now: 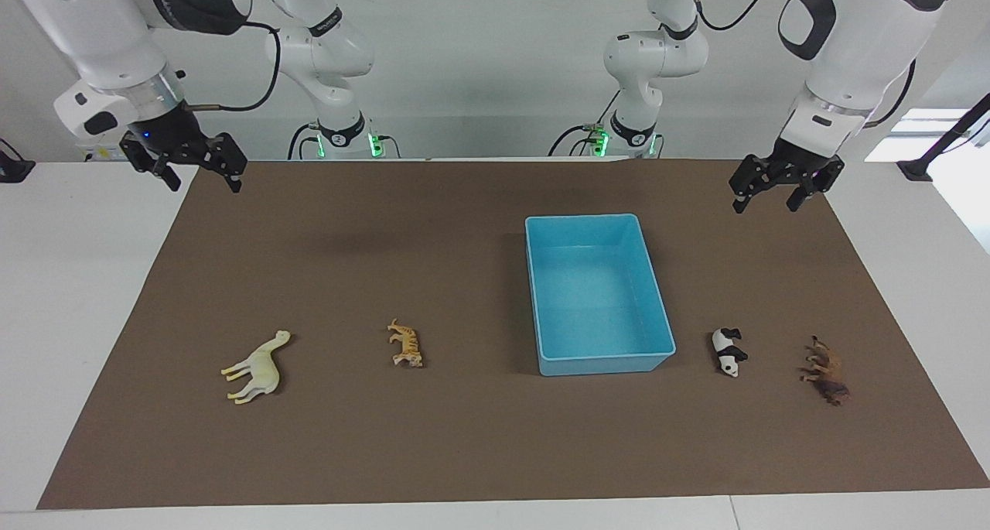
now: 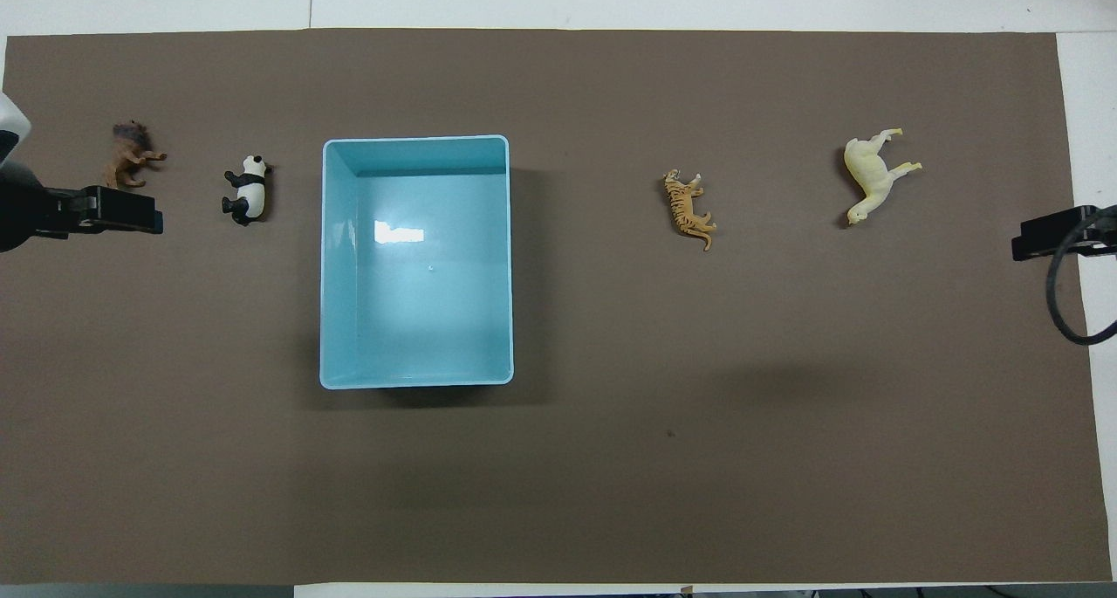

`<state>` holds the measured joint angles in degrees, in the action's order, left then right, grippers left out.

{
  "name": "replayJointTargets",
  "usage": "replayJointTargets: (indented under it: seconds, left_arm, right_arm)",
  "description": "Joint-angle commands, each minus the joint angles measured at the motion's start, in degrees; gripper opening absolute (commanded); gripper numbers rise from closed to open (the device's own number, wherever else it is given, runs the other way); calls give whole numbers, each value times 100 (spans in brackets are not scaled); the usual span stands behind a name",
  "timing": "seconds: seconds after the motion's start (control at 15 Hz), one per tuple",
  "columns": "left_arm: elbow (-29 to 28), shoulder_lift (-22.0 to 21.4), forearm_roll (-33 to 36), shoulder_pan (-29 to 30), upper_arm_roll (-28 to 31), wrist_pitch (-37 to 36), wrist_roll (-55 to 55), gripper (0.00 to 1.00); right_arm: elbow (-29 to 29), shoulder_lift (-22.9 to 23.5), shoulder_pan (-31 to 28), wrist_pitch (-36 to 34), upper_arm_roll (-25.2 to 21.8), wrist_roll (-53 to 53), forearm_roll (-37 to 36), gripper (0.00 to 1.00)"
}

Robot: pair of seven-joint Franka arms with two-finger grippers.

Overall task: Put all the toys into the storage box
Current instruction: 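Grasp the panda with the left gripper while the right gripper grasps the llama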

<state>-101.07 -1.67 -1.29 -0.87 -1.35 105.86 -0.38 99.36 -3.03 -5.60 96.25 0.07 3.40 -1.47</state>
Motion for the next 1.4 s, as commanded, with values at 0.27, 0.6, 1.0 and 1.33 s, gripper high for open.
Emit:
replayJointTargets:
  seconds: [0.27, 0.6, 1.0, 1.33]
  left_arm:
    - [131, 1589, 480, 236, -23, 2261, 205, 100]
    - [141, 2416, 525, 306, -23, 3431, 205, 100]
    - [-368, 2479, 516, 201, -23, 3538, 188, 100]
    - [-790, 2470, 525, 166, -23, 3819, 205, 100]
  right_arm:
    - [181, 1136, -65, 1525, 64, 495, 155, 100]
    - [40, 1806, 137, 2292, 90, 600, 192, 100]
    - [-617, 2823, 68, 2723, 81, 1908, 165, 100]
    - [-786, 3256, 147, 3188, 81, 2069, 130, 100]
